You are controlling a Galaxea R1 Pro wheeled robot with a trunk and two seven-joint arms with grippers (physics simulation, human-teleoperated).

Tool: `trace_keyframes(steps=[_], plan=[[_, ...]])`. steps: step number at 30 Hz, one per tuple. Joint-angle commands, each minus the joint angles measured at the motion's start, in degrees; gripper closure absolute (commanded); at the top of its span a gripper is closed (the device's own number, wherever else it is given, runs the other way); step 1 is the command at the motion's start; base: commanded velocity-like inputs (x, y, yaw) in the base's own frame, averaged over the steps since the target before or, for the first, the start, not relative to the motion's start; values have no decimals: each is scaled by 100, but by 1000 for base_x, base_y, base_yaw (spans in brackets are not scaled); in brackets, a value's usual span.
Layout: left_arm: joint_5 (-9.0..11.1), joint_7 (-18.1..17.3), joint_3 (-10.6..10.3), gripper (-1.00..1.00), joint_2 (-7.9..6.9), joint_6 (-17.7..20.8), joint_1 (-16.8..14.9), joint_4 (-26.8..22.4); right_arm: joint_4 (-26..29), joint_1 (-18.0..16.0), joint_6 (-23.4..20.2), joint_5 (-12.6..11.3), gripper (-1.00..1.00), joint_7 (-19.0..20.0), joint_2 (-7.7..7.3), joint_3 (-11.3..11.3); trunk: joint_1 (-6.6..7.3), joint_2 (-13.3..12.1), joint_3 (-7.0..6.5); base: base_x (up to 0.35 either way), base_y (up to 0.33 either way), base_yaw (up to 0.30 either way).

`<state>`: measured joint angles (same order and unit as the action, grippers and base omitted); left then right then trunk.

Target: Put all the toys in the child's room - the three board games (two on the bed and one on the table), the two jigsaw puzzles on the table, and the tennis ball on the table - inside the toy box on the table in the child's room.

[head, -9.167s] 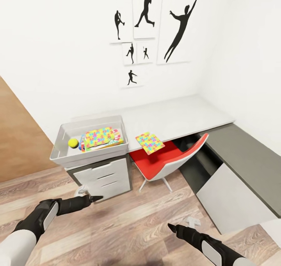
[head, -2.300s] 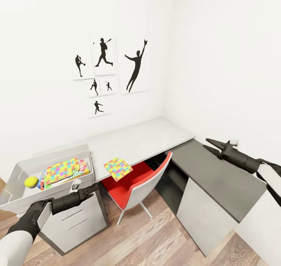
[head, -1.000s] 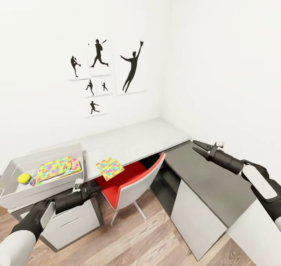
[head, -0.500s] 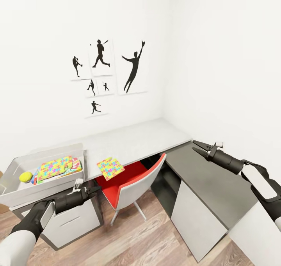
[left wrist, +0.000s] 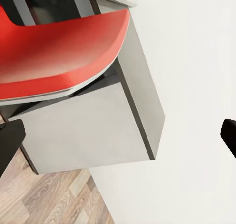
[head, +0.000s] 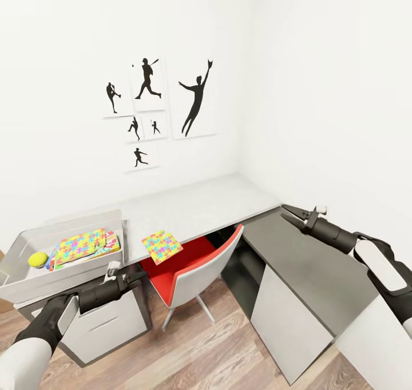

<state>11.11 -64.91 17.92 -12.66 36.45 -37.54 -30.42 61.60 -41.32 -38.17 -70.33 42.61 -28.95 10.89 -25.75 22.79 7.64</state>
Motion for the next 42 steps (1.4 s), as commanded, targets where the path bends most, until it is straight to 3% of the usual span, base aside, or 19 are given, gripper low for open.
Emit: trace_keyframes(steps=[1, 14, 35, 42], plan=[[14, -12, 11, -100, 0, 47, -6, 1, 38, -7, -38, -45, -100, -16, -5, 11, -4, 12, 12, 0, 0, 37], [14, -13, 26, -100, 0, 47, -7, 1, 253, -7, -81, -50, -100, -299, -5, 5, -4, 12, -24, 1, -66, 131], [14, -5, 27, -100, 1, 47, -7, 1, 263, -7, -79, -51, -100, -332, -5, 14, -4, 12, -116, 85, -72, 243], [14, -4, 27, -100, 4, 47, -7, 1, 264, -7, -70, -51, -100, -333, -5, 14, -4, 12, -125, 199, -15, 97]])
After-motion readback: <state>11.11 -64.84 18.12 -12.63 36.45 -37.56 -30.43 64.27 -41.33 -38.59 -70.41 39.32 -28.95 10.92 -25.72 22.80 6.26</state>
